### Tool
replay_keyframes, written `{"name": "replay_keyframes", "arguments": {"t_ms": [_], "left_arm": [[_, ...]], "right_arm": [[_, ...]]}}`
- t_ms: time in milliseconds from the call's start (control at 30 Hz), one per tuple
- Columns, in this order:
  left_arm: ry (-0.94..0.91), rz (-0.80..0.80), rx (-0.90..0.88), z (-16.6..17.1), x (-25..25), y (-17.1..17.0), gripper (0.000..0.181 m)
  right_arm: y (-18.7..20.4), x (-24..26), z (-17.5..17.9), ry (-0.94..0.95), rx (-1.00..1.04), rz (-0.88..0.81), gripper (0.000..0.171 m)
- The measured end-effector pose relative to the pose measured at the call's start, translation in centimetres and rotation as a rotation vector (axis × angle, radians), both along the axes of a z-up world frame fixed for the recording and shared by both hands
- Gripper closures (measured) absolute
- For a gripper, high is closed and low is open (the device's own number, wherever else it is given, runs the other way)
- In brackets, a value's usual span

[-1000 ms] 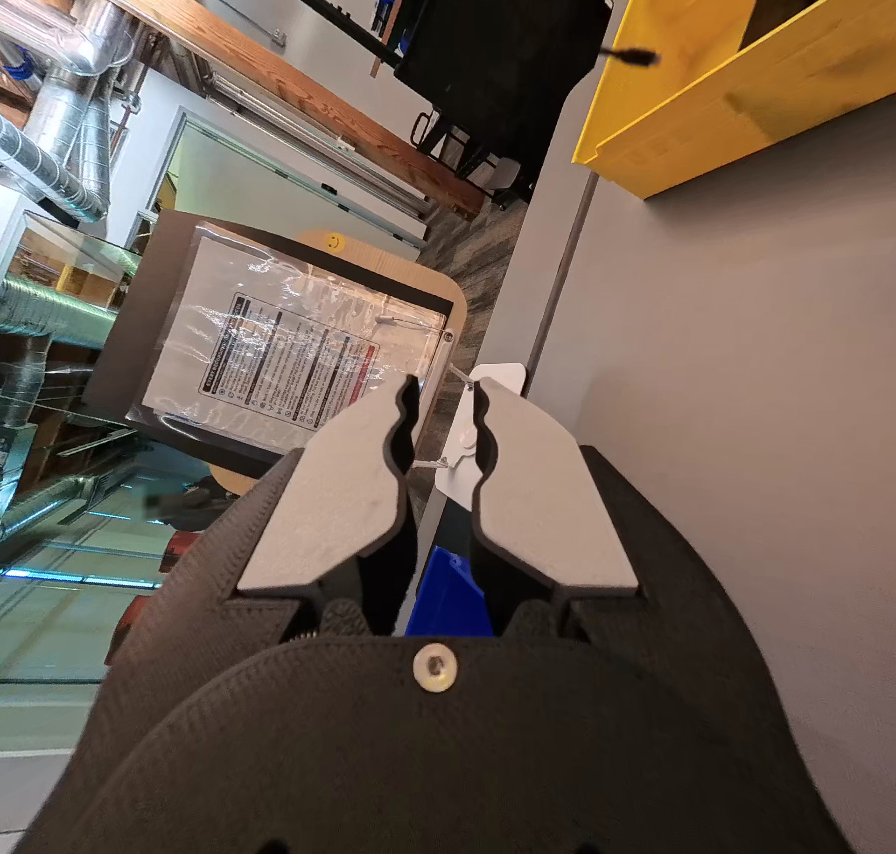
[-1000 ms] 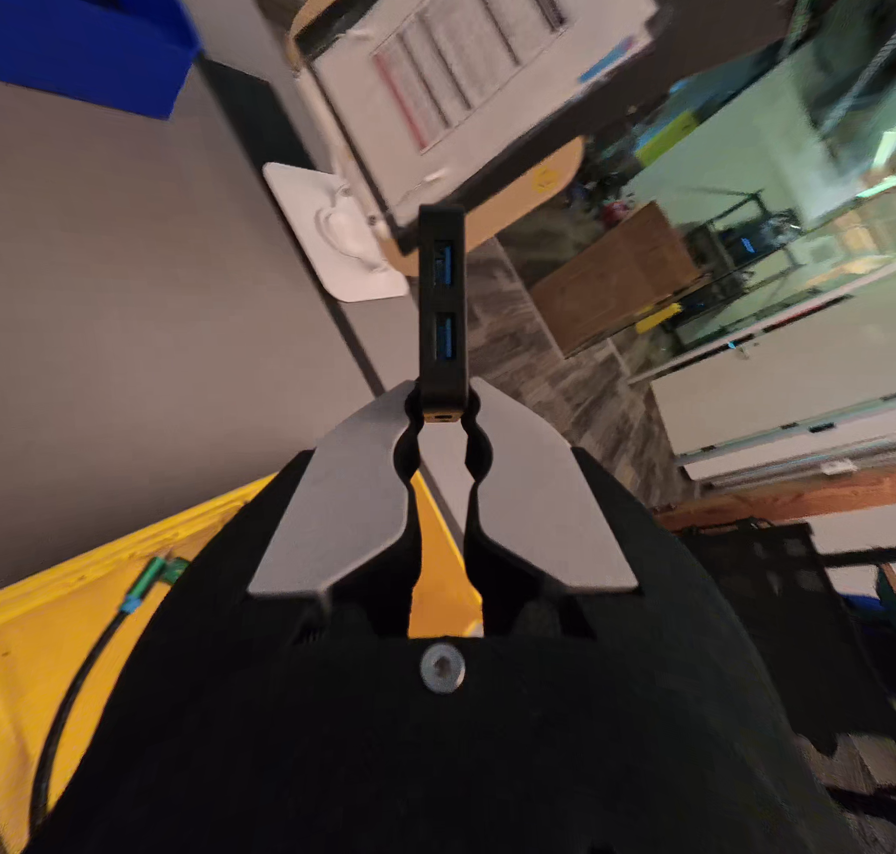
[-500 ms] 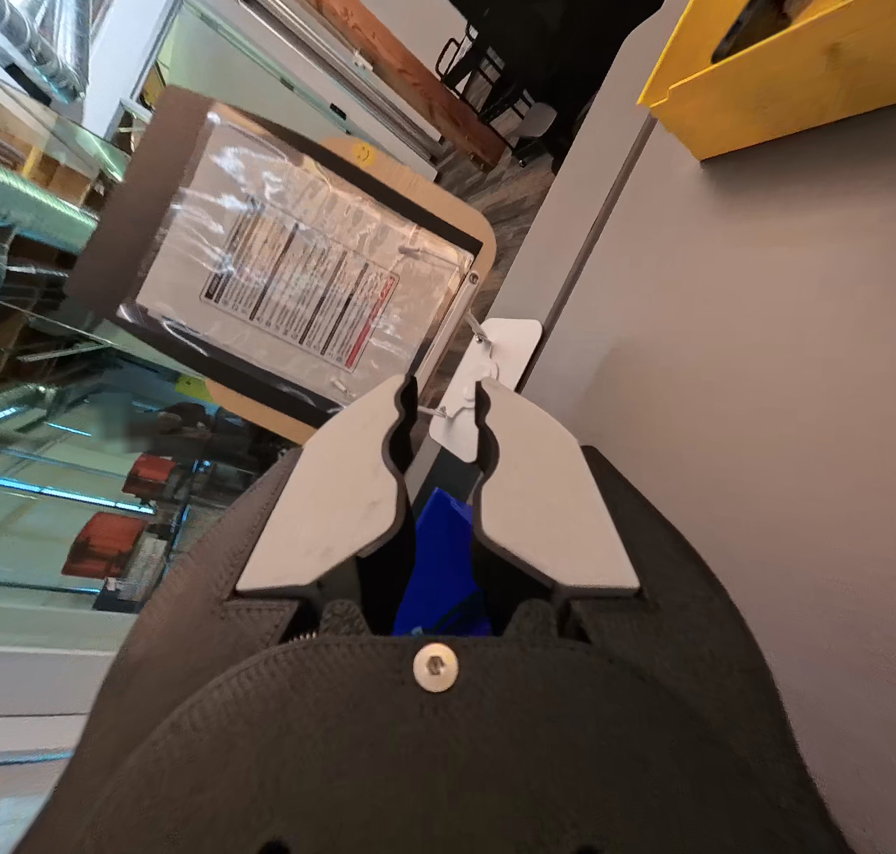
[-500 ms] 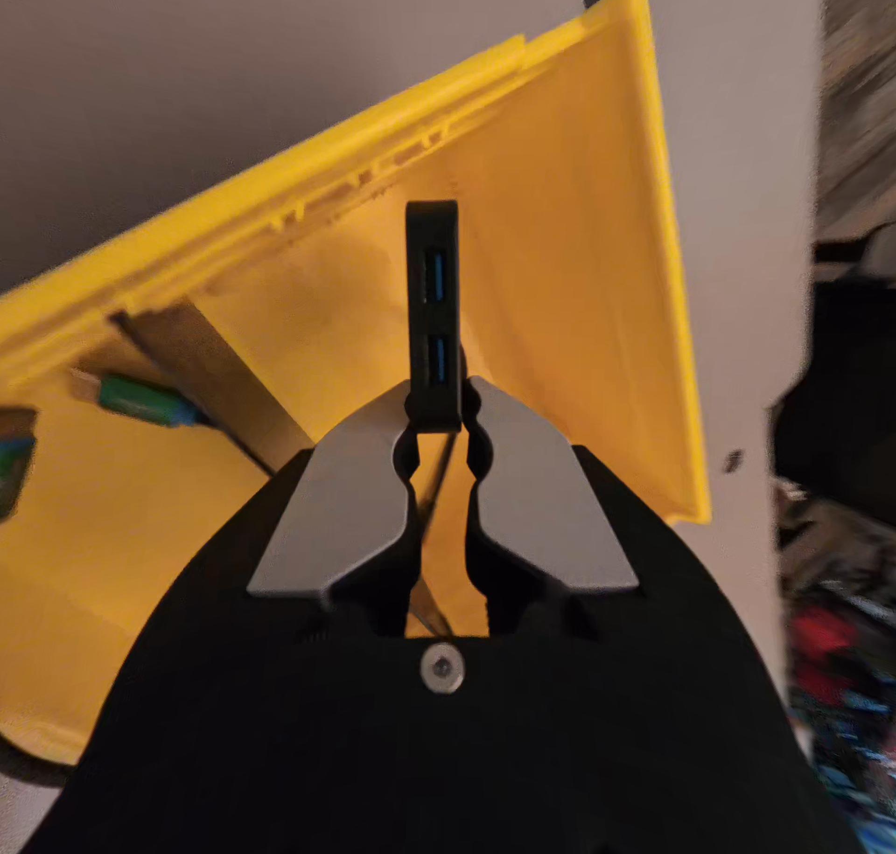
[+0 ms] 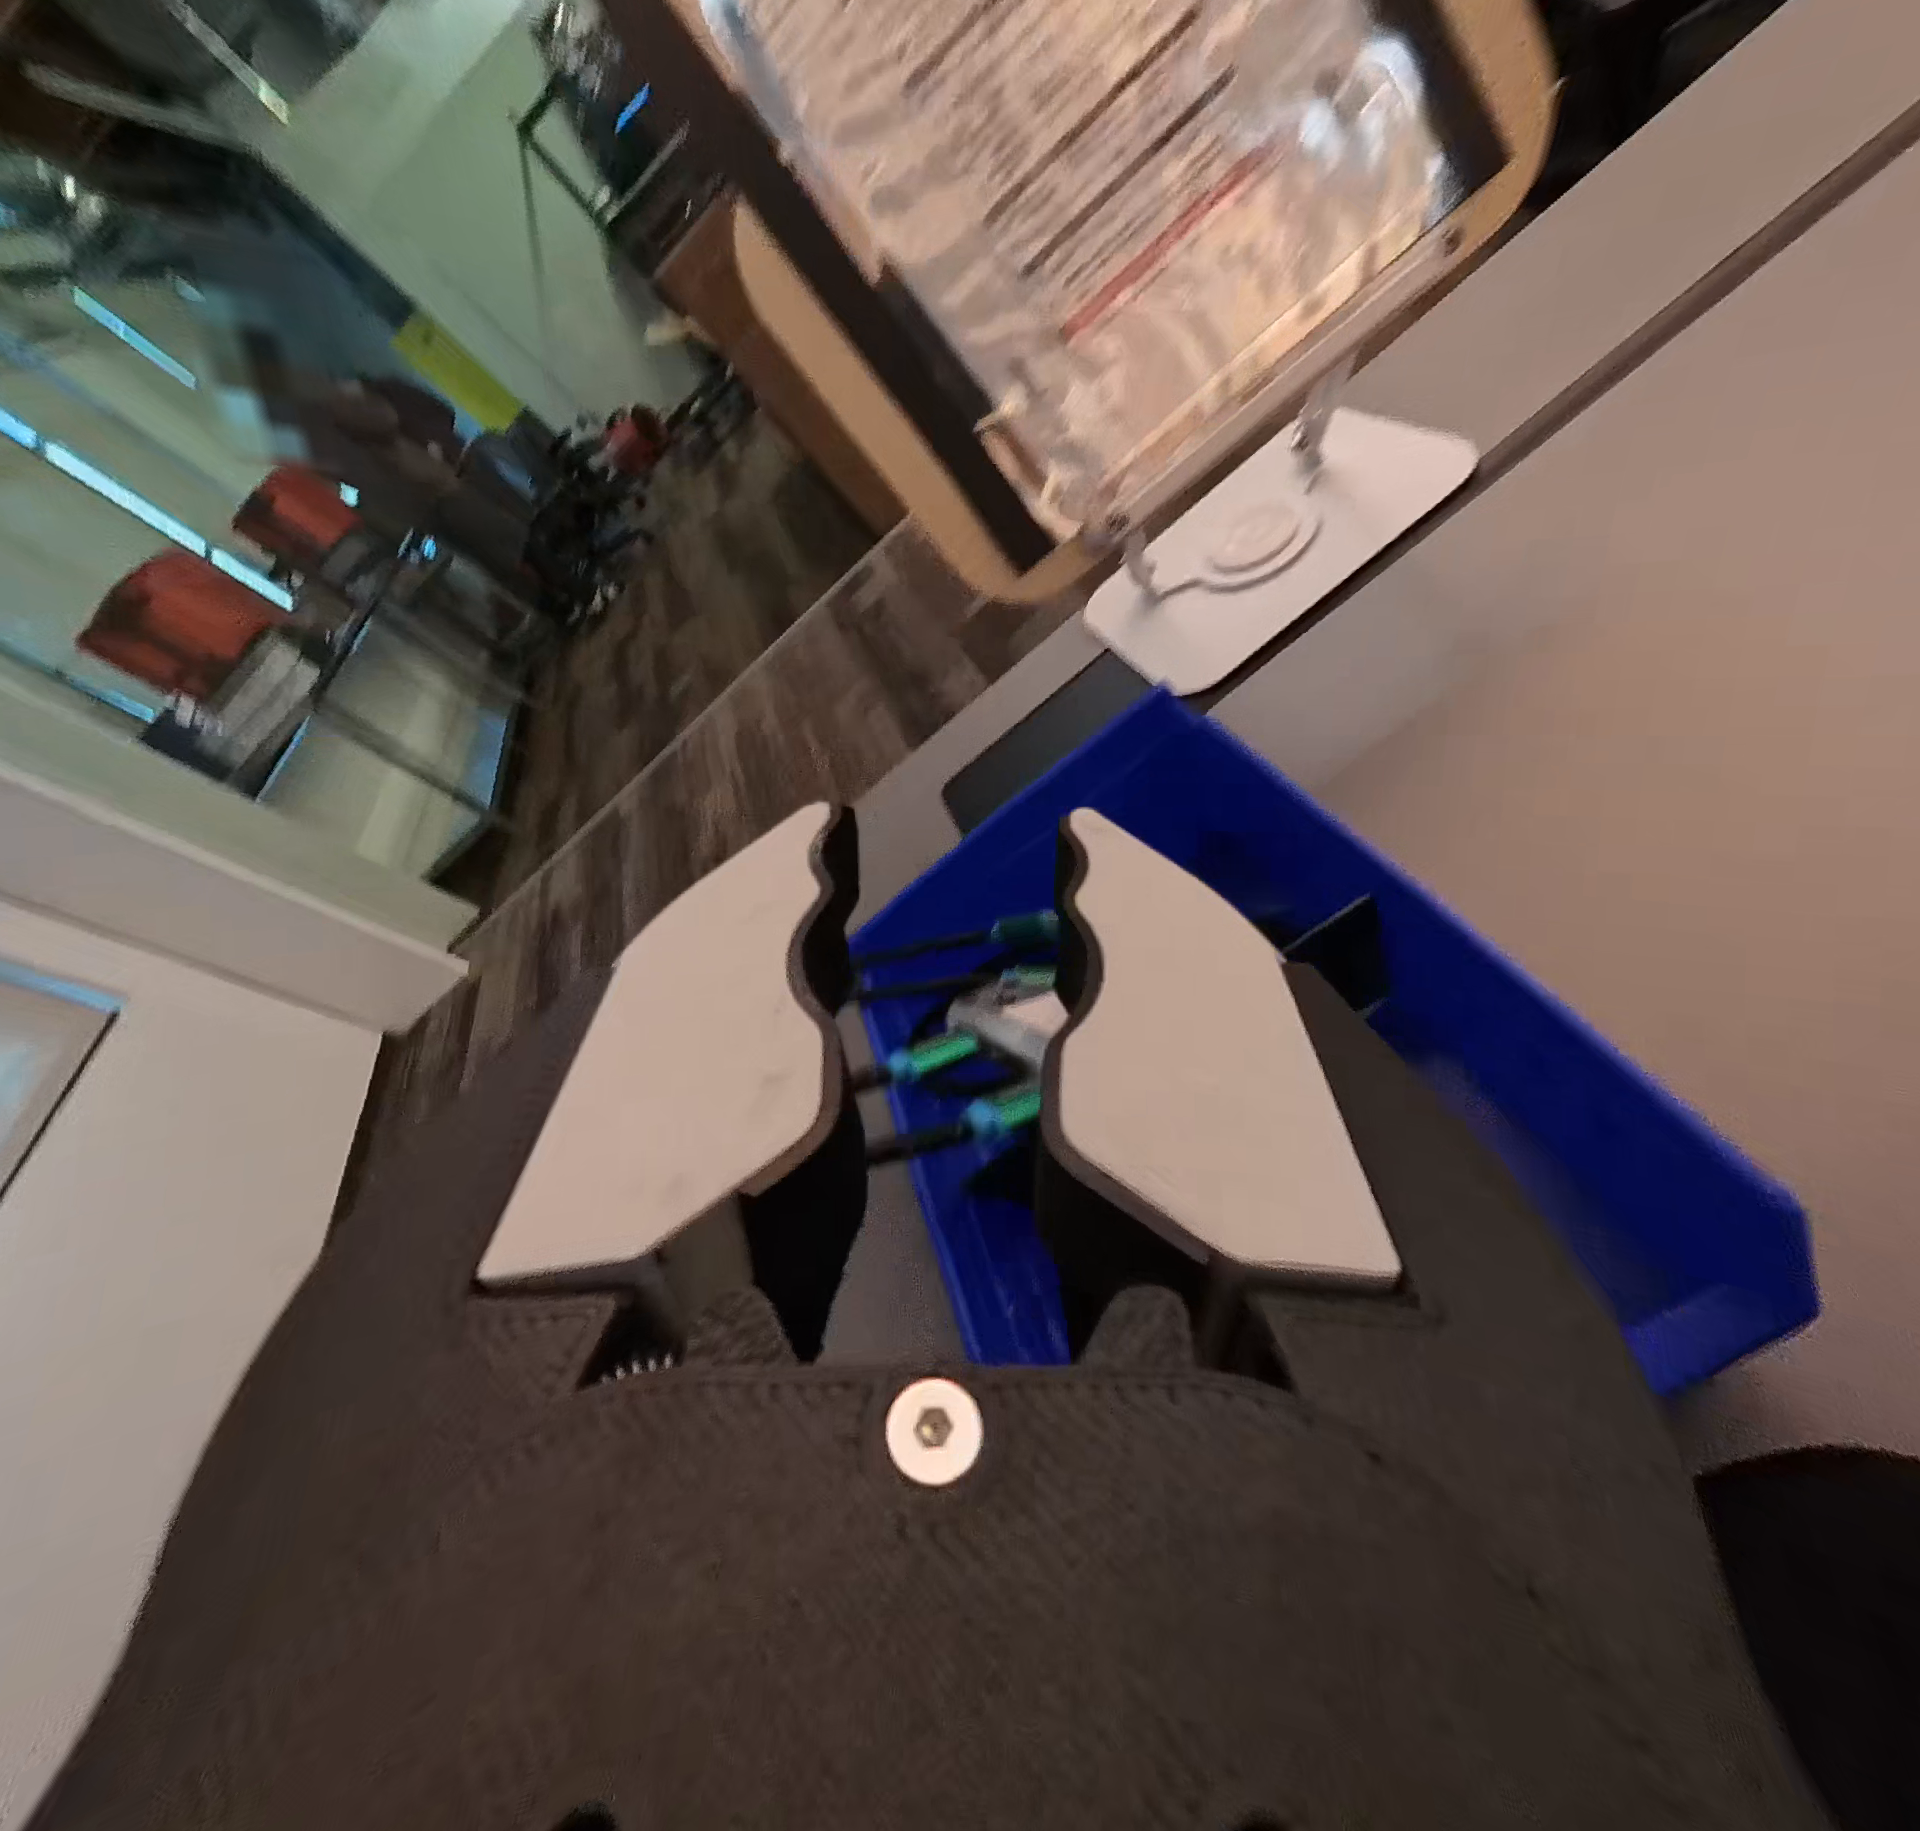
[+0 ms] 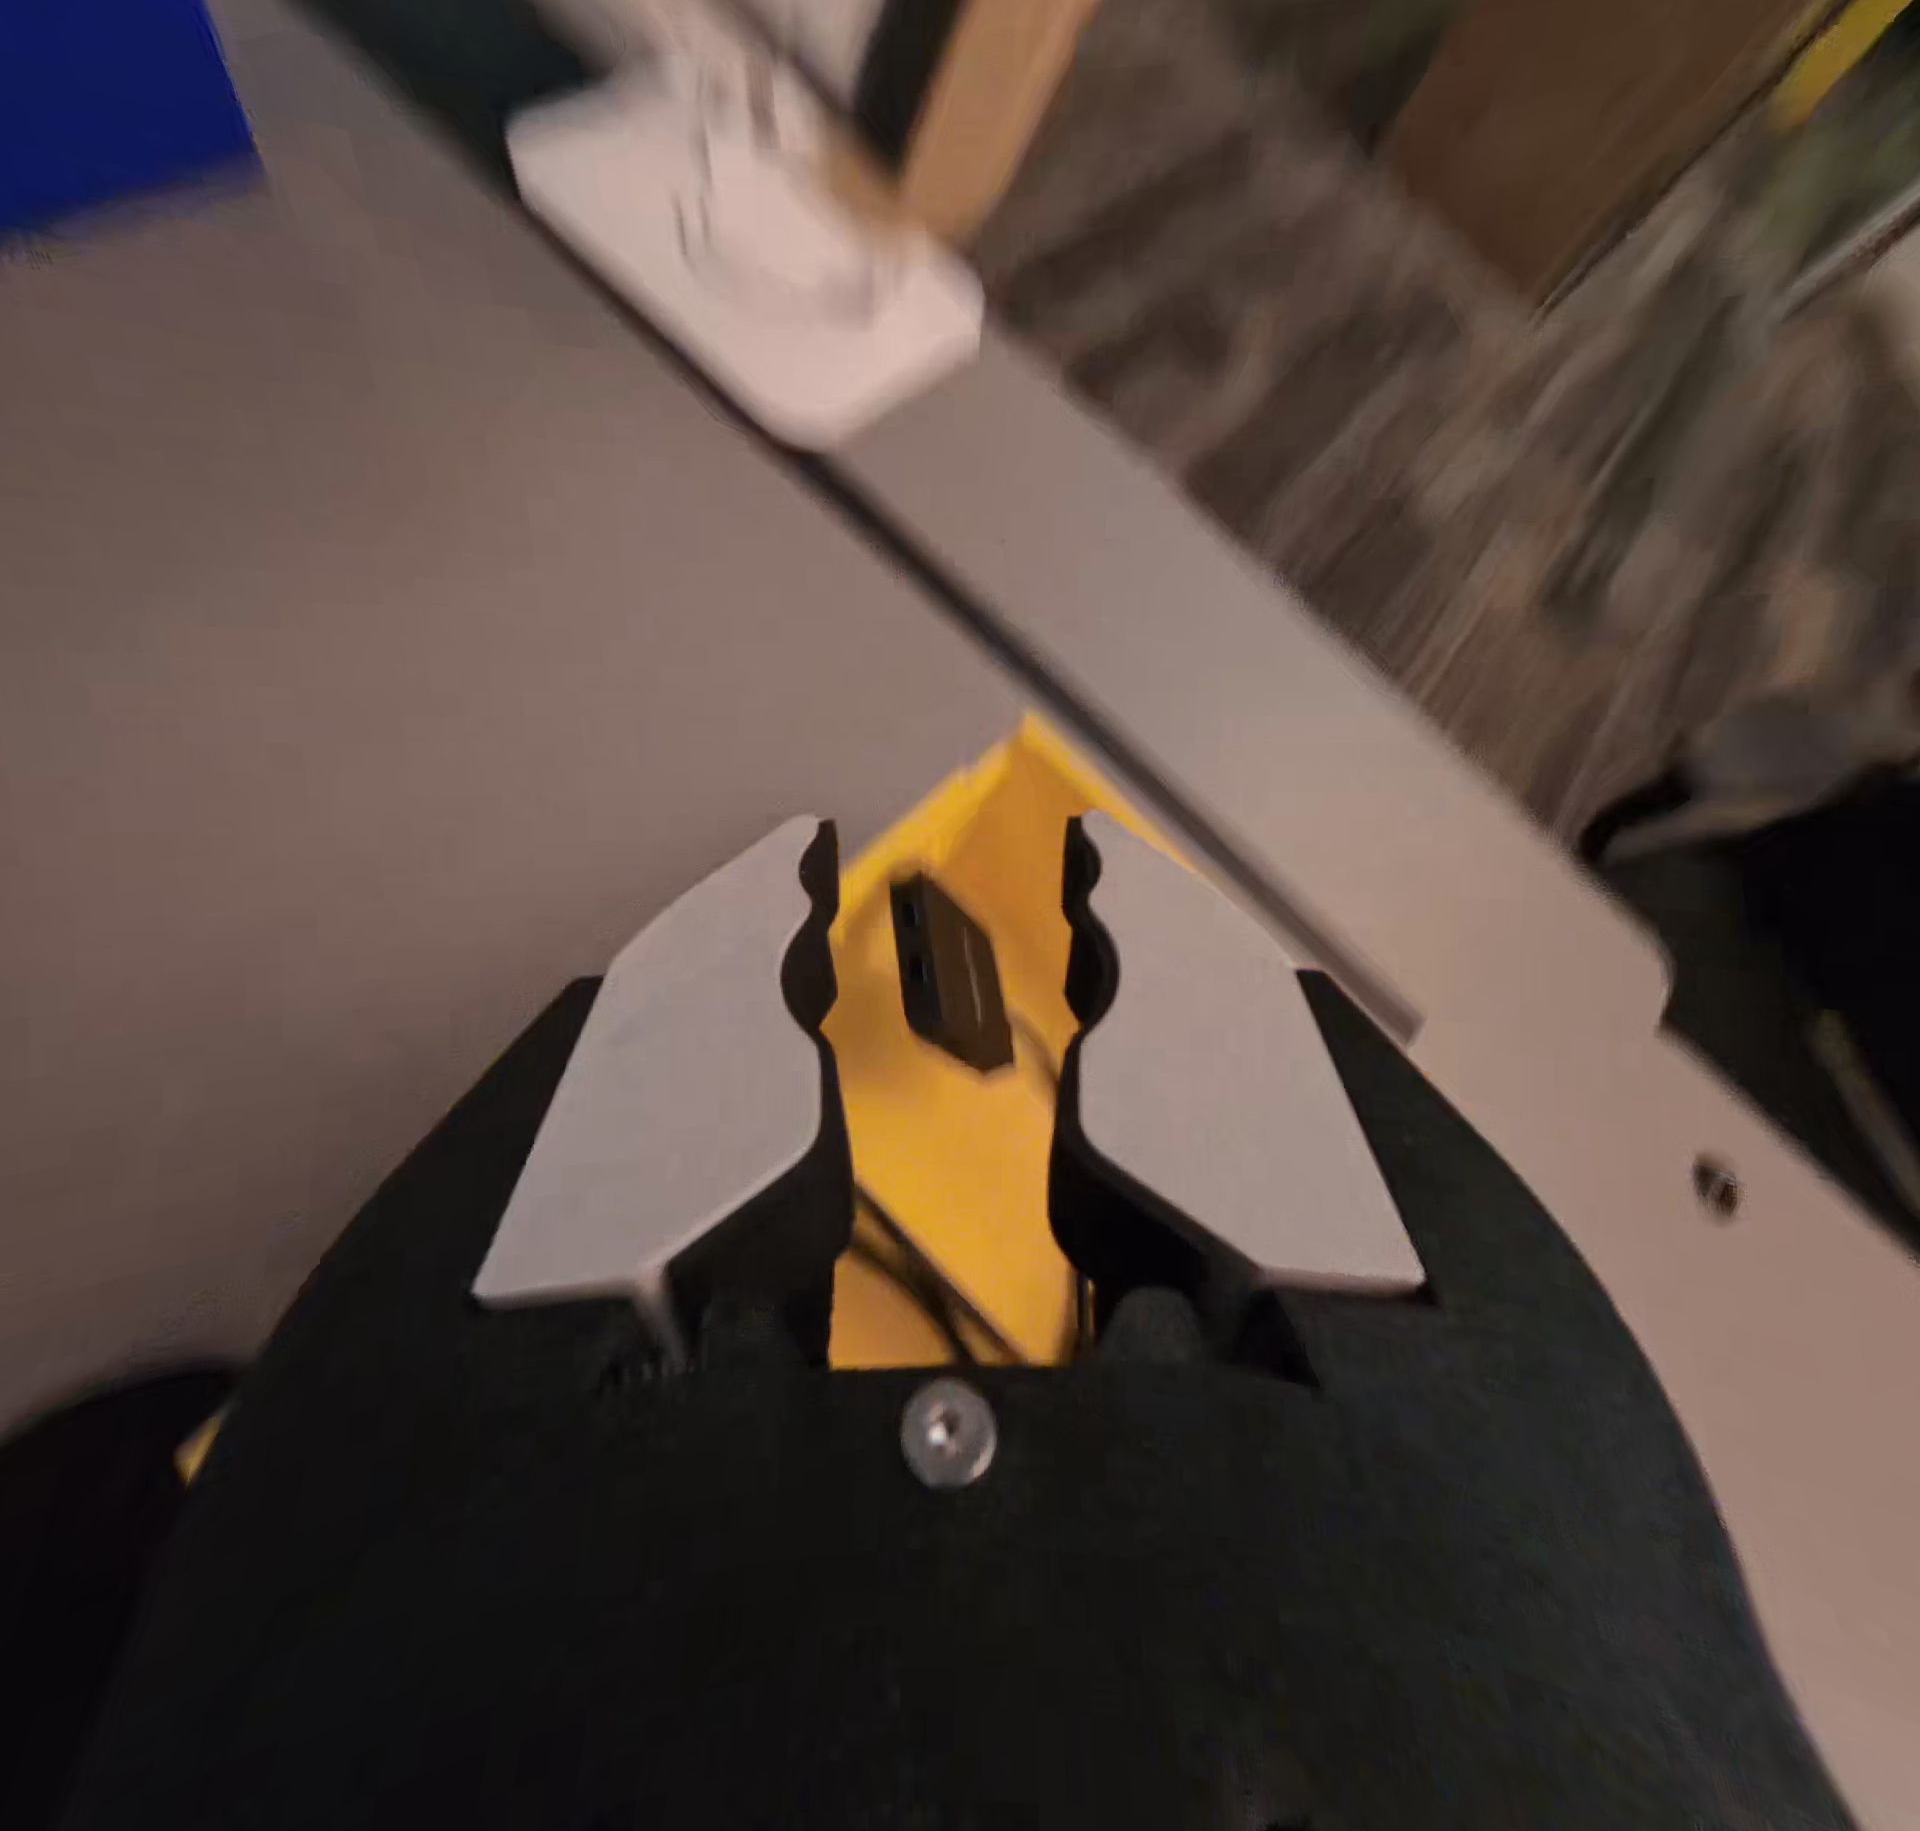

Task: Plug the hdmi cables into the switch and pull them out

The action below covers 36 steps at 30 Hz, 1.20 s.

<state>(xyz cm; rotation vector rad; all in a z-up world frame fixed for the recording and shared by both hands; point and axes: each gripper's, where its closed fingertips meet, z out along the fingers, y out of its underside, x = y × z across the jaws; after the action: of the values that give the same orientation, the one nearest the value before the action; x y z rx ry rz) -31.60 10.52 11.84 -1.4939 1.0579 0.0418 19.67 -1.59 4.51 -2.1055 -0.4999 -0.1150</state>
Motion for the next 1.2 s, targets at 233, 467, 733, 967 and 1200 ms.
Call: {"name": "replay_keyframes", "arguments": {"t_ms": [233,467,733,967,1200], "left_arm": [[-0.039,0.2,-0.191,-3.3,-6.7,3.2,0.138],[-0.294,0.294,-0.403,-4.5,-11.0,4.1,0.133],[-0.699,0.153,-0.826,-5.3,-7.3,3.8,0.141],[-0.759,0.262,-0.807,-7.8,-6.7,2.5,0.12],[-1.004,0.241,-0.672,-10.9,-2.0,3.3,0.121]], "right_arm": [[0.0,-11.6,12.9,-0.027,0.605,0.165,0.111],[0.6,-16.7,10.7,-0.073,0.665,0.316,0.114],[3.0,-15.6,8.4,-0.165,0.606,0.27,0.114],[2.9,-16.2,8.5,-0.213,0.608,0.283,0.114],[2.6,-17.4,8.5,-0.203,0.613,0.332,0.114]]}}
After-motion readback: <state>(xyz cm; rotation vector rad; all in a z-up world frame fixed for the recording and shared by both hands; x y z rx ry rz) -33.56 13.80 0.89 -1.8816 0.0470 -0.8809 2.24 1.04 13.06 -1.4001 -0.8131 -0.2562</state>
